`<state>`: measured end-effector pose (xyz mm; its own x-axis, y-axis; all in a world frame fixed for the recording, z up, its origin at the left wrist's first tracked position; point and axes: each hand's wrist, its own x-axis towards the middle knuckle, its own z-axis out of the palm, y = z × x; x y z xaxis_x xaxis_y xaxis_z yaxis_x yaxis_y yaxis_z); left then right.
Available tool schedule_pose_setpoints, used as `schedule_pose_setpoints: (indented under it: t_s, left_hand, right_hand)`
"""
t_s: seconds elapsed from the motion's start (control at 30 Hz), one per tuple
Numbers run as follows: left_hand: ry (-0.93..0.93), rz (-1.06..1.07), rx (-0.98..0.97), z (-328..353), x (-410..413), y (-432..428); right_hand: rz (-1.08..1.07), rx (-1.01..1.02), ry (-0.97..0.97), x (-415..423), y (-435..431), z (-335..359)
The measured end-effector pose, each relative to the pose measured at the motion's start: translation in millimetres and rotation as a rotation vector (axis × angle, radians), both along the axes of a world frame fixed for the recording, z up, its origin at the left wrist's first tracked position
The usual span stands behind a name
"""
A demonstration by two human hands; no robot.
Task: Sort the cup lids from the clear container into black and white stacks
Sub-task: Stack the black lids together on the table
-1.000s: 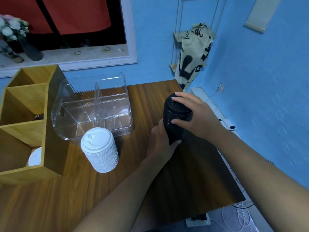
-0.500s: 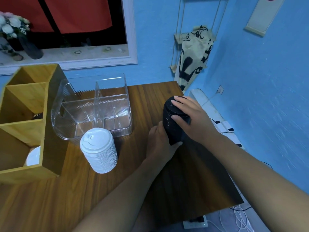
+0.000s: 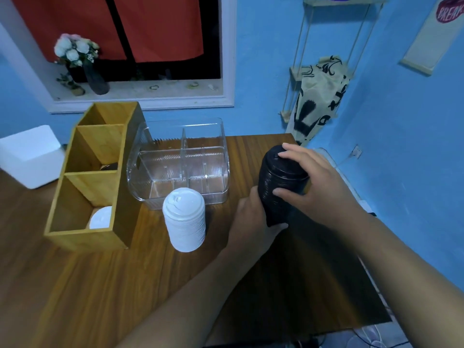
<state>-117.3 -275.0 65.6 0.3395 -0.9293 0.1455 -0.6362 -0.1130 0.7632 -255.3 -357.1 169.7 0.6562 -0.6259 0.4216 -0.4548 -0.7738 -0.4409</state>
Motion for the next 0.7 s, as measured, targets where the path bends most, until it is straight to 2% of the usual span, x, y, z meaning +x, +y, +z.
schedule_pose_setpoints:
  t_s: [0.37, 0.7]
  left_hand:
    - [-0.078, 0.160, -0.146, 102.2, 46.6, 39.5]
    - [-0.219, 0.375, -0.161, 150.0, 179.1, 116.4]
  right_hand:
    - [0.159, -0.145, -0.135, 63.7, 28.6, 103.5]
    - [0.415, -0.116, -0.339, 215.5, 69.2, 131.2]
